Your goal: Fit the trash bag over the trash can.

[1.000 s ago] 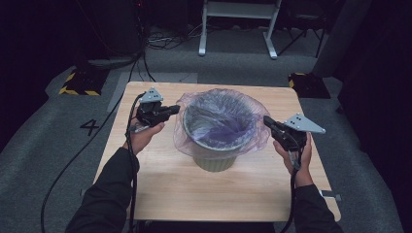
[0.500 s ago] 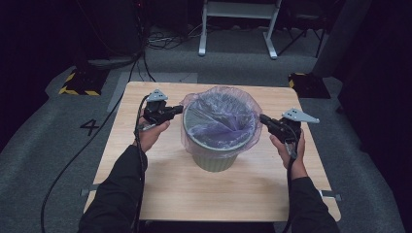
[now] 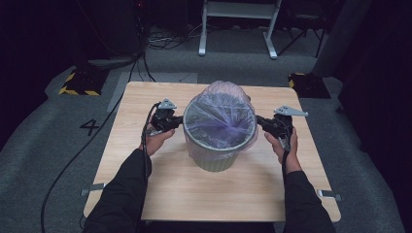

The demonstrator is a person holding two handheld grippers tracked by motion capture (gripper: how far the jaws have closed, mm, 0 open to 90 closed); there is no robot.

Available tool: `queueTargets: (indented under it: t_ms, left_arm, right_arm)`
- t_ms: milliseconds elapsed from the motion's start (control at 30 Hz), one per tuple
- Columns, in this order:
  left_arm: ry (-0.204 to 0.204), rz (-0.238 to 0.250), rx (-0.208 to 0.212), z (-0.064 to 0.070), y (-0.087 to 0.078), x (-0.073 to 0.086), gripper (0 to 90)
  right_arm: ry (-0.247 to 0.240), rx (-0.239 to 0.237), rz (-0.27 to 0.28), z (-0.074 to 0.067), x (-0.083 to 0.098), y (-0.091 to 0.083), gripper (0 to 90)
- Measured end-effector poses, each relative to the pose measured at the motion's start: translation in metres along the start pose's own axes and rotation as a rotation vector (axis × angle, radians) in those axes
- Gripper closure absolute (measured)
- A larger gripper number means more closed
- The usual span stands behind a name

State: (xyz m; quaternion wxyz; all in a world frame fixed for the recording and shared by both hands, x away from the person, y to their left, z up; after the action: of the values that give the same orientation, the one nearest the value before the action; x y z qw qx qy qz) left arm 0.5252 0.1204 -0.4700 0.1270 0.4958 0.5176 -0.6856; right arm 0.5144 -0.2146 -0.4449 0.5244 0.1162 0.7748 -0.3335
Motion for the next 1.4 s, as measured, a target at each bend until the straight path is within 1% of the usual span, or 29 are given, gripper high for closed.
queueTargets:
  t_ms: [100,133,167,200,267,333,367,400,433,500,533,567,633,667,700,733,800,833,867,900,933,1000,1100,1167,1233,1267,1300,1367,1400]
  left_arm:
    - [0.01,-0.028,0.001,0.002,0.004,0.008,90.0]
    - [0.004,-0.035,0.012,0.003,0.005,0.01,89.9]
    - [0.015,-0.045,0.019,0.004,0.006,0.012,89.9]
    - [0.028,-0.048,0.014,0.004,0.006,0.013,89.9]
    - [0.022,-0.029,0.003,0.003,0.002,0.013,89.8]
    - [0.008,-0.013,-0.012,0.0,-0.003,0.014,79.0]
    - [0.014,-0.008,-0.029,-0.001,-0.007,0.015,74.8]
    - [0.025,-0.004,-0.053,-0.003,-0.011,0.016,67.8]
    - [0.024,0.0,-0.071,-0.005,-0.014,0.017,62.3]
    - [0.012,0.017,-0.099,-0.011,-0.025,0.019,51.1]
    - [0.002,0.028,-0.106,-0.012,-0.03,0.02,43.0]
    - [-0.014,0.049,-0.112,-0.015,-0.037,0.021,39.4]
    - [-0.02,0.079,-0.1,-0.017,-0.049,0.023,33.2]
    - [-0.026,0.093,-0.087,-0.016,-0.054,0.024,29.2]
    - [-0.016,0.106,-0.067,-0.014,-0.061,0.026,27.8]
    - [-0.006,0.115,-0.046,-0.01,-0.067,0.028,25.6]
    - [0.034,0.122,-0.016,0.001,-0.076,0.034,20.5]
    - [0.05,0.121,-0.004,0.006,-0.078,0.036,19.2]
    - [0.068,0.114,0.022,0.014,-0.081,0.039,17.2]
    - [0.099,0.109,0.046,0.023,-0.085,0.042,15.2]
    - [0.114,0.111,0.058,0.031,-0.087,0.044,15.5]
    - [0.14,0.108,0.087,0.045,-0.09,0.047,15.4]
    - [0.147,0.111,0.131,0.062,-0.09,0.049,15.5]
    - [0.162,0.109,0.151,0.071,-0.088,0.05,15.5]
    - [0.189,0.108,0.161,0.078,-0.084,0.051,16.9]
    - [0.201,0.099,0.158,0.08,-0.081,0.052,19.2]
    - [0.207,0.094,0.152,0.081,-0.079,0.051,25.0]
    - [0.216,0.084,0.146,0.082,-0.072,0.05,33.6]
    - [0.213,0.075,0.133,0.082,-0.069,0.049,38.3]
  right_arm:
    - [0.014,-0.01,-0.032,0.002,0.007,0.003,90.0]
    - [0.014,-0.009,-0.037,0.002,0.008,0.004,90.0]
    - [0.018,-0.014,-0.042,0.002,0.01,0.005,90.0]
    - [0.019,-0.017,-0.046,0.002,0.011,0.005,90.0]
    - [0.021,-0.02,-0.041,0.001,0.014,0.002,89.4]
    - [0.003,-0.014,-0.019,0.0,0.014,-0.007,83.7]
    - [-0.006,-0.004,-0.012,0.0,0.014,-0.012,80.6]
    - [-0.024,0.01,-0.002,0.0,0.013,-0.018,77.0]
    - [-0.037,0.017,0.005,-0.001,0.012,-0.025,75.1]
    - [-0.068,0.027,0.016,-0.002,0.011,-0.037,68.2]
    - [-0.084,0.035,0.02,-0.003,0.01,-0.043,64.3]
    - [-0.094,0.029,0.027,-0.004,0.009,-0.048,63.6]
    - [-0.113,0.013,0.05,-0.008,0.007,-0.061,58.7]
    - [-0.126,-0.01,0.059,-0.013,0.007,-0.068,55.6]
    - [-0.138,-0.031,0.063,-0.018,0.006,-0.071,54.0]
    - [-0.167,-0.044,0.064,-0.024,0.006,-0.076,49.5]
    - [-0.213,-0.101,0.055,-0.04,0.008,-0.079,42.2]
    - [-0.24,-0.118,0.038,-0.048,0.009,-0.079,38.6]
    - [-0.261,-0.128,0.021,-0.054,0.011,-0.078,35.5]
    - [-0.294,-0.149,0.005,-0.063,0.014,-0.077,33.6]
    - [-0.318,-0.171,-0.011,-0.072,0.016,-0.076,32.1]
    - [-0.351,-0.19,-0.021,-0.084,0.017,-0.073,29.8]
    - [-0.371,-0.227,-0.004,-0.098,0.013,-0.069,28.9]
    - [-0.377,-0.23,0.006,-0.103,0.008,-0.067,27.1]
    - [-0.397,-0.231,-0.005,-0.107,0.007,-0.064,27.4]
    - [-0.405,-0.23,-0.016,-0.107,0.007,-0.062,29.6]
    - [-0.409,-0.226,-0.028,-0.107,0.008,-0.059,33.7]
    - [-0.412,-0.237,-0.051,-0.105,0.012,-0.053,45.3]
    - [-0.413,-0.232,-0.063,-0.104,0.014,-0.051,51.9]
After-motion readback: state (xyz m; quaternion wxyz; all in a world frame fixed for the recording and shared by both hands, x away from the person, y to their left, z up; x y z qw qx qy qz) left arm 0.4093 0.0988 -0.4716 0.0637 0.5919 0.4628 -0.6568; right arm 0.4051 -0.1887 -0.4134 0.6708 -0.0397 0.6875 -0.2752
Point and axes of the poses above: each handheld gripper's, and its own axes: y roughly forward along the jaws, x roughly out of its underside, z roughly to its right, the point moved 6 cm from there along y, roughly forward along the jaws, and after that the axes turned 15 degrees about -x, right-handed, at the moved point
